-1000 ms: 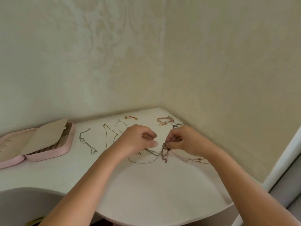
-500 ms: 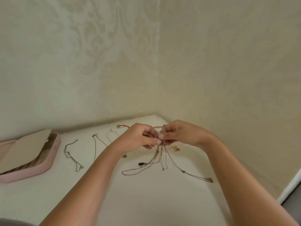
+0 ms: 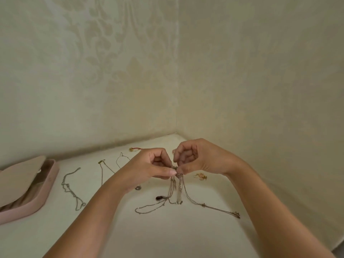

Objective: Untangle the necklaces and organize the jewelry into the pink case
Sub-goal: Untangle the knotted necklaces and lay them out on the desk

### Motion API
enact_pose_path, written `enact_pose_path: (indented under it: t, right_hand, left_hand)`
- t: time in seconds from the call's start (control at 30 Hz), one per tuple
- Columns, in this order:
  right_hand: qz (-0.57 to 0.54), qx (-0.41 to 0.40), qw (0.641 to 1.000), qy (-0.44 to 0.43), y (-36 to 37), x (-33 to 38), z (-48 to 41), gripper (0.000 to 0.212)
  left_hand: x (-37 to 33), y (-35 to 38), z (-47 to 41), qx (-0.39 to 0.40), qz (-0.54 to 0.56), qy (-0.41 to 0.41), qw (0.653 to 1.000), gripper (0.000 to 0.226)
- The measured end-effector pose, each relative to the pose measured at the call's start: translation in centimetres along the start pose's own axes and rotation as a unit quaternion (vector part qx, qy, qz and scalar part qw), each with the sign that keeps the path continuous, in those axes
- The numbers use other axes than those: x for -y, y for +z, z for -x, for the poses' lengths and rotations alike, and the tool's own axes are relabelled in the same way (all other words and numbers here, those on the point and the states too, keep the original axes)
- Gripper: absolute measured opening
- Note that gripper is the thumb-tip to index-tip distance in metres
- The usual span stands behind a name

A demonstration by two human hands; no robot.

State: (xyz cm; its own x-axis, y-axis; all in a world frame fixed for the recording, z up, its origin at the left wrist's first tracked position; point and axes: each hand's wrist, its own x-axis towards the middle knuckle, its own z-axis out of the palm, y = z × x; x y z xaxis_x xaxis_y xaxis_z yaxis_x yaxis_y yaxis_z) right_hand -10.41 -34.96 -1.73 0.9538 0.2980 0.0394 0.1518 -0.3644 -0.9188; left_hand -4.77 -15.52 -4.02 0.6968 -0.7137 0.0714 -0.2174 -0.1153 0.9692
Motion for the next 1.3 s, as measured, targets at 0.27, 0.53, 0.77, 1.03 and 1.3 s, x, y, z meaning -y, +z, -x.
enact_pose_path:
  t: [0.27,0.53,0.77,1.03,1.3]
  right_hand:
    - [0.201,-0.135,0.970,0.003,1.3,-1.0,0.2,0.014]
    - [0.024,-0.159,0.984,-0.074,1.2,-0.9,-0.2,0.022]
    - [-0.027,-0.152,0.984,-0.089,1.6,-0.6,-0.2,0.025]
    - [-0.052,-0.189,0.977,-0.090,1.8,-0.2,-0.1,0.023]
    - [0.121,-0.243,0.959,-0.083,3.0,-0.4,-0.3,0.016]
  left_hand:
    - [0.0,-0.2,0.1,-0.011,-0.003,-0.014,1.000,0.014]
    - [0.6,1.2,-0.8,-0.103,-0.001,0.011,0.995,0.017]
    - [0.4,0.9,-0.5,-0.103,-0.011,0.019,0.994,0.026]
    - [0.3,1.0,-0.3,-0.115,-0.006,0.056,0.992,0.023]
    - [0.0,1.3,-0.3,-0.064,0.078,0.049,0.994,0.010]
